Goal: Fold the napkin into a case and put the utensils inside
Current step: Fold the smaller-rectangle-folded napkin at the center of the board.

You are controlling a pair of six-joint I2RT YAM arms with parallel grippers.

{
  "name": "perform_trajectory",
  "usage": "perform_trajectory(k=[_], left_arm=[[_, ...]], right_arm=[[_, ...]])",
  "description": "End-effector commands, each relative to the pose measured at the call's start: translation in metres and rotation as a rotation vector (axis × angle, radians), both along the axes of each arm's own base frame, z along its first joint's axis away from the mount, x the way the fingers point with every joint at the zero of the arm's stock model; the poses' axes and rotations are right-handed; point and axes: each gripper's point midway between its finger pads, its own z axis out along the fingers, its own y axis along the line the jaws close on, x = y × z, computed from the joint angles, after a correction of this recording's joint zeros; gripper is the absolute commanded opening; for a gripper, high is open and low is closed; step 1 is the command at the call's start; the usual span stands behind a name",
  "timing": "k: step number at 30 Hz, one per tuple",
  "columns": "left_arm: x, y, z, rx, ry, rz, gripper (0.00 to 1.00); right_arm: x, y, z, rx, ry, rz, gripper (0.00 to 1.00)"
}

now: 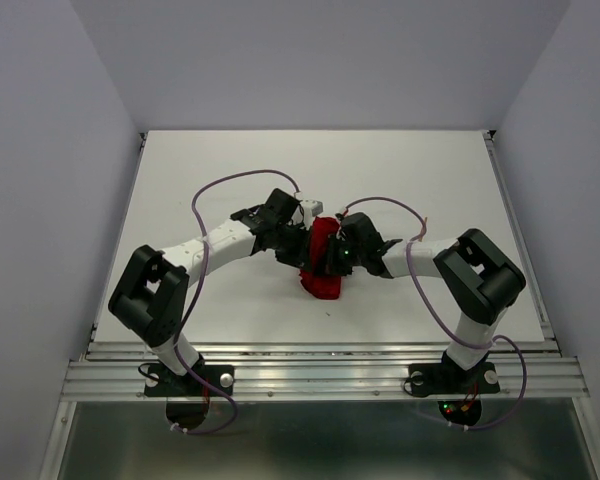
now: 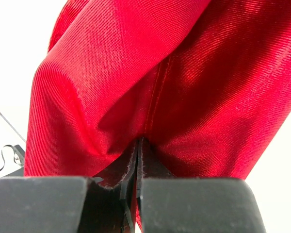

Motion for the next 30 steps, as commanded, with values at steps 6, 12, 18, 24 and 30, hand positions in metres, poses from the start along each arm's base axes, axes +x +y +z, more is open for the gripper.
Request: perform_trajectory(k=[6,12,18,24,30], left_arm=[[0.000,-0.023,0.036,-0.156,-0.029,-0.031,0.00],[0.004,-0.030,0.030,-0.166,-0.010,-0.026,0.00],[0.006,-0.034,0.010,-0.134,0.024,-0.017,0.00],[0.006,-0.033,-0.001,-0.112,0.040,-0.020,0.00],[0.008,-0.032,0.001,-0.103,0.031,-0.025,0.00]], right_arm=[[0.013,0.009,0.000,0.014,-0.017,-0.072,0.01],[0.016,0.012,-0.003,0.018,-0.011,-0.072,0.01],[0.018,0.013,-0.001,0.013,-0.015,-0.070,0.01],[0.023,-0.002,0.025,0.000,-0.096,-0.134,0.01],[0.023,-0.028,0.051,-0.024,-0.185,-0.220,0.22]])
